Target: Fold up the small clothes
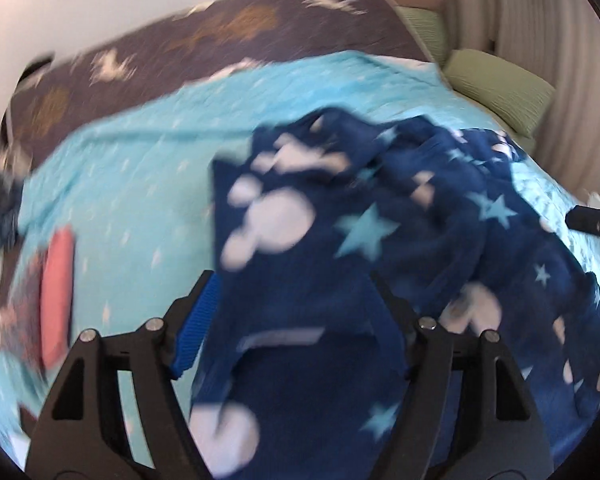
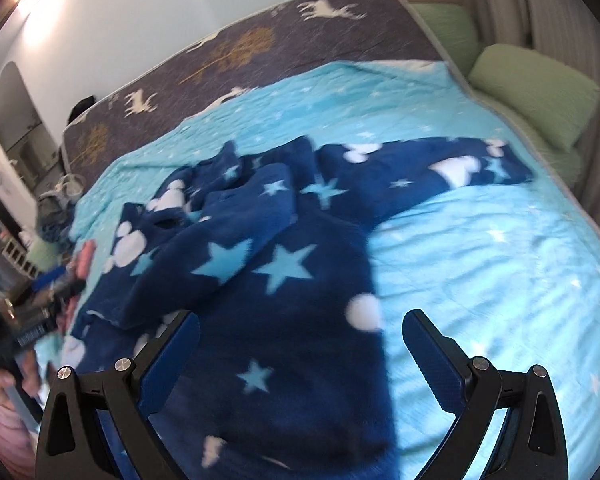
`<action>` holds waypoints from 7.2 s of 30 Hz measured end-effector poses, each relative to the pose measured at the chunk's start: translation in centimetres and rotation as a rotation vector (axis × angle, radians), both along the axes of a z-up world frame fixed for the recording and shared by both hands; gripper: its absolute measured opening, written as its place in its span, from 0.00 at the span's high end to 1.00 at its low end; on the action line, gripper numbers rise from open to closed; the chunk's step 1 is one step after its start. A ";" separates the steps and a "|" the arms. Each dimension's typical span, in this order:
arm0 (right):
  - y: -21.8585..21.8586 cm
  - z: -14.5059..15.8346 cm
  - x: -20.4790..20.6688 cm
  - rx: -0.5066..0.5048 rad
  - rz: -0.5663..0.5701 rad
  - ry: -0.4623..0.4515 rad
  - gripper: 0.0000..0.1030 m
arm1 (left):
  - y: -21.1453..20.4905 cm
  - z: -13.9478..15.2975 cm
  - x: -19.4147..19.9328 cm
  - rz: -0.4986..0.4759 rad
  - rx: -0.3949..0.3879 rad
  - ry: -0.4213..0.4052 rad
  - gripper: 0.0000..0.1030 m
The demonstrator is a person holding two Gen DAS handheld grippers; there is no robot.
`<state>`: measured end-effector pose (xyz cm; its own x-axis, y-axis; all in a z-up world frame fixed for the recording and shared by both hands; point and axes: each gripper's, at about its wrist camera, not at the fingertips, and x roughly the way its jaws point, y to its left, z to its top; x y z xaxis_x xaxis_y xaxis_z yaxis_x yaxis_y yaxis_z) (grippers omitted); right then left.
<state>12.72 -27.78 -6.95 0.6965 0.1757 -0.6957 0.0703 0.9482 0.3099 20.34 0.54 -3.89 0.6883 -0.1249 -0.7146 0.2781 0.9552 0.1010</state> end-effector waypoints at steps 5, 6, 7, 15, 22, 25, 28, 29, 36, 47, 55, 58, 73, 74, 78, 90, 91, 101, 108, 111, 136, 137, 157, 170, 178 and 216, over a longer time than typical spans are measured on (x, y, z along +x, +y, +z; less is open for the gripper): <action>4.1 0.5 3.0 -0.081 0.078 0.042 0.00 | 1.9 -2.7 -1.0 0.080 0.003 0.047 0.29; 5.4 0.6 3.9 -0.120 0.092 0.060 0.00 | 2.1 -3.2 -0.7 0.090 0.010 0.047 0.29; 6.4 0.5 4.7 -0.145 0.102 0.068 0.00 | 2.0 -3.5 -0.6 0.098 0.017 0.047 0.29; 13.9 0.3 11.0 -0.365 0.063 0.127 0.00 | 1.0 -5.5 0.1 0.112 0.086 0.079 0.29; 15.6 -2.7 13.9 -0.656 -0.053 0.194 0.00 | 3.6 -6.3 1.6 0.252 0.049 0.122 0.28; 8.9 -3.0 12.1 -0.517 -0.163 0.246 0.00 | 5.6 -6.5 1.5 0.298 -0.024 0.130 0.23; 1.7 -3.2 9.0 -0.266 -0.224 0.311 0.00 | 6.1 -6.6 1.1 0.297 -0.073 0.128 0.21; -0.1 -3.3 7.8 -0.198 -0.248 0.334 0.00 | 5.8 -6.5 0.8 0.288 -0.065 0.117 0.21; -6.9 -3.4 0.3 0.017 -0.421 0.329 0.00 | 5.7 -6.4 0.5 0.319 -0.025 0.089 0.21; -8.7 -1.3 -1.9 0.258 -0.226 0.226 0.01 | 5.0 -6.1 1.0 0.300 -0.014 0.083 0.21; -8.0 -4.5 1.4 0.311 -0.241 0.280 0.01 | 2.3 -5.5 2.3 0.247 0.072 0.033 0.21; -6.8 -2.8 2.5 0.225 -0.208 0.233 0.01 | 3.2 -5.5 2.2 0.273 0.056 0.041 0.21; 20.2 1.8 25.4 -0.015 0.647 0.188 0.01 | 5.4 -6.2 1.5 0.298 -0.070 0.062 0.20; 21.3 1.0 26.8 -0.020 0.646 0.207 0.01 | 5.5 -6.3 1.4 0.298 -0.077 0.058 0.20; 23.1 -2.2 31.0 0.027 0.639 0.303 0.01 | 5.9 -6.3 1.0 0.292 -0.116 0.038 0.20; 29.7 -1.4 32.5 -0.003 0.707 0.295 0.88 | 10.7 -6.4 0.1 0.421 -0.363 0.005 0.22; 31.2 -1.8 32.9 -0.045 0.722 0.306 0.87 | 11.5 -6.7 0.1 0.445 -0.397 0.016 0.22; 33.2 -3.4 33.4 -0.221 0.706 0.348 0.63 | 14.2 -8.4 0.2 0.482 -0.546 0.097 0.23; 19.2 3.6 23.9 -0.207 0.566 0.213 0.43 | 15.2 -7.1 -1.3 0.464 -0.521 0.089 0.23; 10.6 4.1 18.2 -0.148 0.439 0.196 0.41 | 15.6 -5.6 -2.2 0.515 -0.437 0.032 0.23; -1.4 -4.7 0.3 0.042 0.184 0.159 0.42 | 9.5 -5.8 3.7 0.394 -0.370 0.180 0.23; -1.7 -4.2 0.1 0.059 0.185 0.135 0.42 | 8.8 -4.8 3.2 0.375 -0.360 0.159 0.23; -29.5 -12.2 9.9 0.657 -0.524 0.097 0.30 | 9.1 -0.4 2.4 0.602 -0.101 -0.070 0.19; -34.0 -15.5 14.8 0.754 -0.680 0.050 0.29 | 5.5 -8.7 6.8 0.342 -0.060 0.153 0.05; -35.1 -16.3 16.5 0.767 -0.716 0.017 0.29 | 8.9 -9.2 6.7 0.421 -0.238 0.153 0.01; 16.4 -1.6 12.3 -0.058 0.702 0.022 0.85 | 10.6 -4.9 2.1 0.335 -0.490 0.084 0.01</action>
